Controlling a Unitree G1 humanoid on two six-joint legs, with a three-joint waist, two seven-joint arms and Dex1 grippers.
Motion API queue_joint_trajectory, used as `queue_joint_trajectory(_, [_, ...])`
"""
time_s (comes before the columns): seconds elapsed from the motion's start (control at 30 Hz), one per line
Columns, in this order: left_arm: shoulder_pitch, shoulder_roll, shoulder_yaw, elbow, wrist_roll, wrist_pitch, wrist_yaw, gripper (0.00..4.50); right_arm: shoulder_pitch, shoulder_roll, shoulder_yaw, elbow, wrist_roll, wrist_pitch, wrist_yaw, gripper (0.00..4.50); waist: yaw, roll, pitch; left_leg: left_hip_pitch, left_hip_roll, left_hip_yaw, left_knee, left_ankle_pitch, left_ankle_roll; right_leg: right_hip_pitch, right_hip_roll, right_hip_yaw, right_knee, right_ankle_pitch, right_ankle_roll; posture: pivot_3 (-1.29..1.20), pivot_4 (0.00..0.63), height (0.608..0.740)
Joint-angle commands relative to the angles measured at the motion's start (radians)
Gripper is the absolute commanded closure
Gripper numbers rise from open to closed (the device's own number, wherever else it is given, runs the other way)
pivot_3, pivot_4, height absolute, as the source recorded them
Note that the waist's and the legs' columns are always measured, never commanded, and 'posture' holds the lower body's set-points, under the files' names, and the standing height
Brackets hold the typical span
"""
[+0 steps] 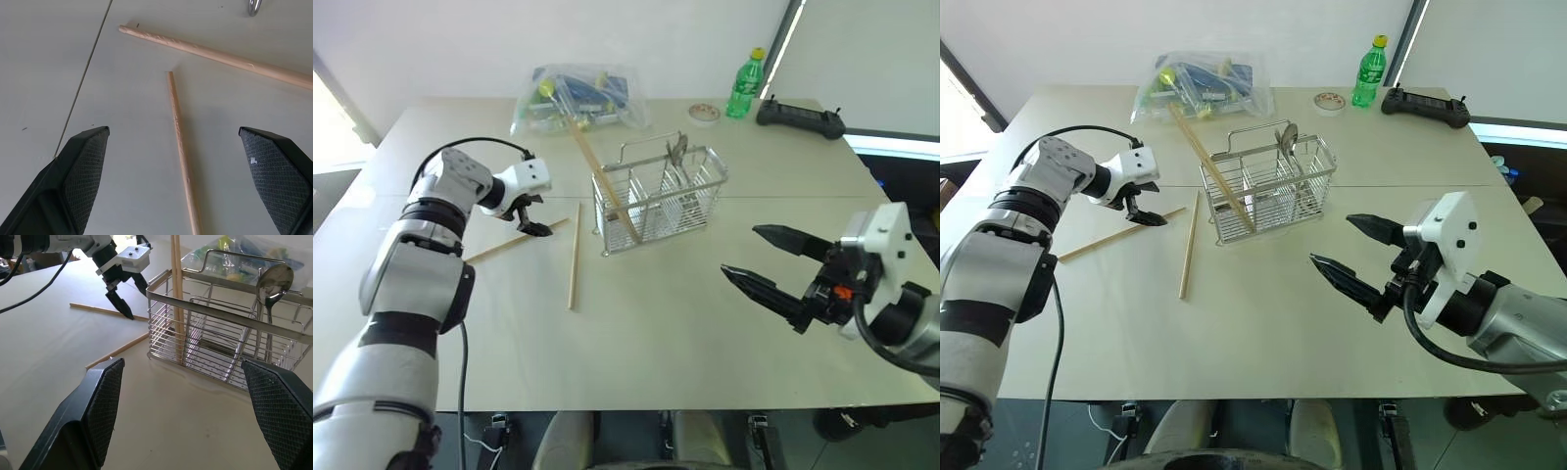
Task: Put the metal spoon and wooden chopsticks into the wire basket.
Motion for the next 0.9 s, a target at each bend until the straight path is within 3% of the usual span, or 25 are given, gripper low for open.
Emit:
queue_joint_trajectory(0.03, [-0.021, -0.014, -0.009, 0.007, 0.042, 0.005, 0.016, 0.00, 0.011, -0.021, -0.029, -0.036, 0.052, -0.037, -0.048, 0.58, 0.000, 0.000, 0.000, 0.000, 0.000, 0.000, 0.000, 0.000, 0.000, 0.000, 0.000, 0.000, 0.000, 0.000, 0.000, 0.00, 0.150, 0.690])
queue_joint_trajectory(0.4, [0.018, -0.048, -0.032, 0.025, 0.123, 0.057, 0.068, 0.00, 0.096, -0.066, -0.061, -0.052, 0.112, -0.075, -0.098, 0.58, 0.000, 0.000, -0.001, 0.002, 0.000, 0.000, 0.000, 0.000, 0.000, 0.002, 0.000, 0.000, 0.000, 0.000, 0.000, 0.00, 0.150, 0.690])
queue_joint_trajectory(0.5, [0.023, -0.051, -0.025, 0.026, 0.126, 0.067, 0.077, 0.76, 0.121, -0.077, -0.075, -0.053, 0.122, -0.084, -0.091, 0.53, 0.000, 0.001, -0.001, 0.004, 0.001, 0.000, 0.000, 0.000, 0.000, 0.004, 0.000, 0.000, 0.000, -0.002, 0.003, 0.00, 0.150, 0.690])
queue_joint_trajectory(0.73, [0.024, -0.056, -0.003, 0.025, 0.113, 0.084, 0.081, 4.43, 0.185, -0.098, -0.112, -0.058, 0.127, -0.097, -0.045, 0.53, 0.000, 0.001, -0.001, 0.004, 0.002, 0.000, 0.000, 0.000, 0.000, 0.004, 0.001, -0.001, 0.000, -0.002, 0.003, 0.00, 0.150, 0.690])
queue_joint_trajectory(0.9, [0.024, -0.057, 0.011, 0.024, 0.106, 0.091, 0.097, 4.48, 0.197, -0.105, -0.117, -0.052, 0.122, -0.108, -0.031, 0.53, 0.000, 0.001, -0.001, 0.003, 0.002, 0.000, 0.001, 0.000, 0.000, 0.004, 0.001, -0.001, 0.000, -0.001, 0.002, 0.00, 0.150, 0.690])
